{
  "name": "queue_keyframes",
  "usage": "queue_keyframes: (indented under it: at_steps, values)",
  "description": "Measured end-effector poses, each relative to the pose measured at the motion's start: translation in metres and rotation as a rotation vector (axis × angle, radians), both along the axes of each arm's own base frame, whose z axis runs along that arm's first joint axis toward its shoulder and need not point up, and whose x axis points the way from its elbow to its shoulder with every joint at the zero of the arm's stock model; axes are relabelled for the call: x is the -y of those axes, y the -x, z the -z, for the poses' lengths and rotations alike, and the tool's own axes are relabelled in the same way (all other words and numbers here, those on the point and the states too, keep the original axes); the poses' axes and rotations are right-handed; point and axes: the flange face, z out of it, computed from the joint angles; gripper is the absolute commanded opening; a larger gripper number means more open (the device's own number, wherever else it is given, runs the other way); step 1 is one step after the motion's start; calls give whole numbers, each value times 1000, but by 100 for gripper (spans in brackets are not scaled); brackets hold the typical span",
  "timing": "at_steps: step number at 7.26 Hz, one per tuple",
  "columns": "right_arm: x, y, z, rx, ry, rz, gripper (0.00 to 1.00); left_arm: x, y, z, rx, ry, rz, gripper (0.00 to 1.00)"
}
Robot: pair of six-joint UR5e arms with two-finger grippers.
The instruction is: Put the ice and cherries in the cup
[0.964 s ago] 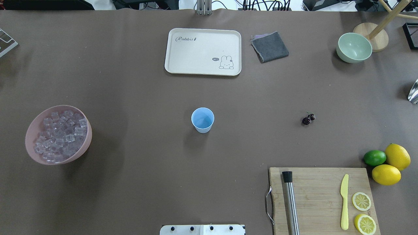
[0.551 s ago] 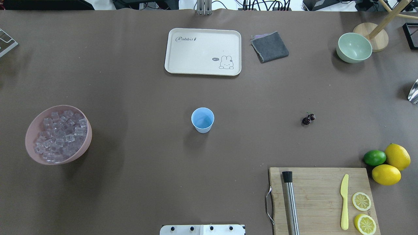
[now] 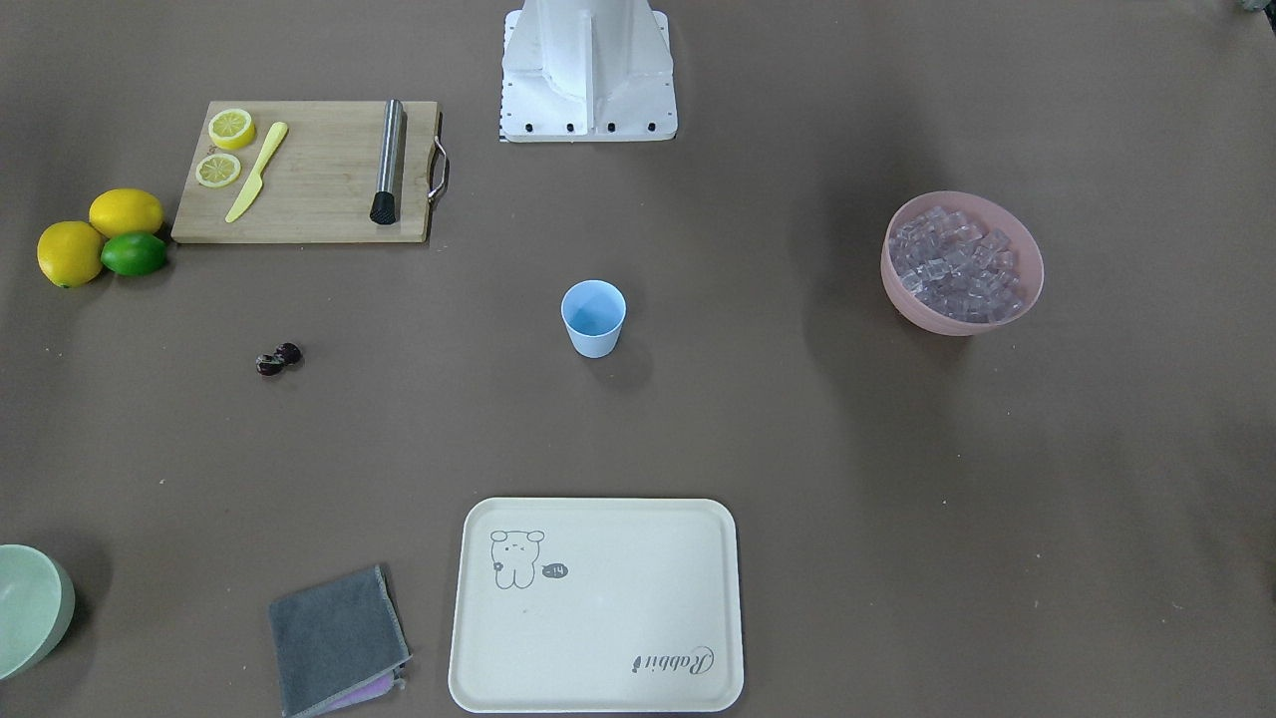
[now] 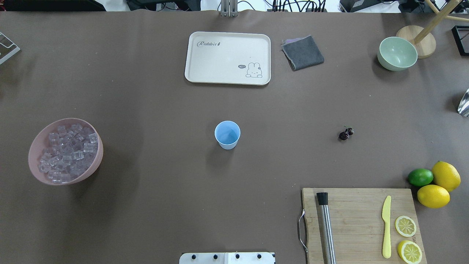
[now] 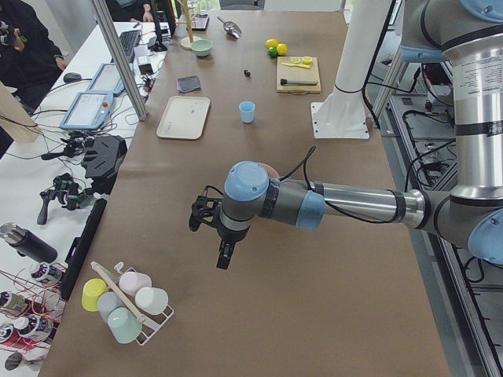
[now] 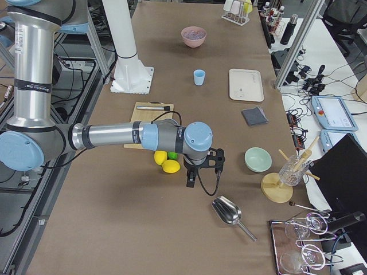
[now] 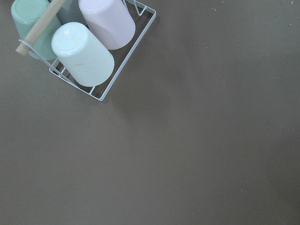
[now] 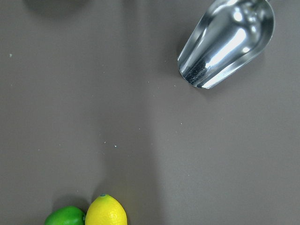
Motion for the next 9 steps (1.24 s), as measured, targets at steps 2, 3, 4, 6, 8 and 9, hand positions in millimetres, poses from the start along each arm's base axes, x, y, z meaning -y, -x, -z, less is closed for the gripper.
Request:
queue_keyframes:
  at_steps: [2,3,4,6,8,9]
  values:
    - [0,0,1,0,-4,0,100,2,0,0,1,0,0,98]
    - [1,0,4,0,-9,0,100,1,0,1,0,-2,0,98]
    - [2,0,6,-1,-14,0,100,0,0,1,-2,-2,0,98]
    - [4,0,10,-1,-21,0,100,-1,0,0,-3,-1,-1,98]
    - [7,0,14,0,-30,0,100,-2,0,-3,-2,1,-3,98]
    - [8,0,14,0,-30,0,100,-2,0,-4,-2,0,-4,98]
